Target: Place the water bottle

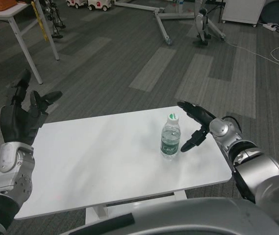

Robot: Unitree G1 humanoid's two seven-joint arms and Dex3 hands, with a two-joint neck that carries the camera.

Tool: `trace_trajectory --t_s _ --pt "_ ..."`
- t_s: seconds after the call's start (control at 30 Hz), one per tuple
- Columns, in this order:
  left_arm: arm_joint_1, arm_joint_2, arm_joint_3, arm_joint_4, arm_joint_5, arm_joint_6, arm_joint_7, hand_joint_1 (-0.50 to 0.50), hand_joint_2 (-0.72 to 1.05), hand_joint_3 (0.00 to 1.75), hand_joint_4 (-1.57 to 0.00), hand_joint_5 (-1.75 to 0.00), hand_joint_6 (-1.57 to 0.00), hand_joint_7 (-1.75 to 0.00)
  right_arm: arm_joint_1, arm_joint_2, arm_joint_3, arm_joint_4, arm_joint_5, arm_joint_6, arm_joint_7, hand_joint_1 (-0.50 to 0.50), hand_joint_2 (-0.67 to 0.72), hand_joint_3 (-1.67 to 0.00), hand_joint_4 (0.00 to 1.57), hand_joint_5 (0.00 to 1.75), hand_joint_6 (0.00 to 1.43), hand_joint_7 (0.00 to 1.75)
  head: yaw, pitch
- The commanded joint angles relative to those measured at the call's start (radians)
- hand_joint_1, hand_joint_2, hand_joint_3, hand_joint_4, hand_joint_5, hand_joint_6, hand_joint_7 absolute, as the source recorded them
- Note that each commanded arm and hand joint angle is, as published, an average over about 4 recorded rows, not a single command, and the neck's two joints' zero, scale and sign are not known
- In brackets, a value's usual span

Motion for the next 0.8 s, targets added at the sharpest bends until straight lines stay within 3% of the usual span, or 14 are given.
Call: trace_trajectory --t_s 0.03,0.3,0.5,0.8 --pt "-0.003 0.004 0.007 0.001 0.001 -0.002 0.002 -0.46 1.05 0.79 -0.71 -0.72 -0.26 -0.21 0.028 -0.033 -0.037 -0.067 0.031 0.016 0.022 -0.17 -0.03 -0.08 0.0 0.0 0.0 0.0 0.0 0.0" --pt "-0.016 0.004 0.003 0.003 0.0 -0.002 0.002 -0.46 1.05 0.79 -0.71 -0.72 -0.26 -0.21 0.083 -0.046 -0.069 -0.234 0.115 0.018 0.047 -0.17 -0.03 -0.1 0.0 0.0 0.0 0.0 -0.001 0.005" --pt "-0.02 0.004 0.001 0.004 -0.001 -0.002 0.002 -0.46 1.05 0.79 -0.71 -0.72 -0.26 -0.21 0.09 -0.025 -0.078 -0.359 0.134 0.019 0.109 -0.17 -0.03 -0.16 0.0 0.0 0.0 0.0 -0.001 0.005" --pt "-0.021 0.005 0.001 0.004 -0.001 -0.002 0.002 -0.46 1.05 0.79 -0.71 -0.72 -0.26 -0.21 0.072 0.008 -0.076 -0.48 0.152 0.02 0.128 -0.17 -0.03 -0.12 0.0 0.0 0.0 0.0 -0.001 0.005"
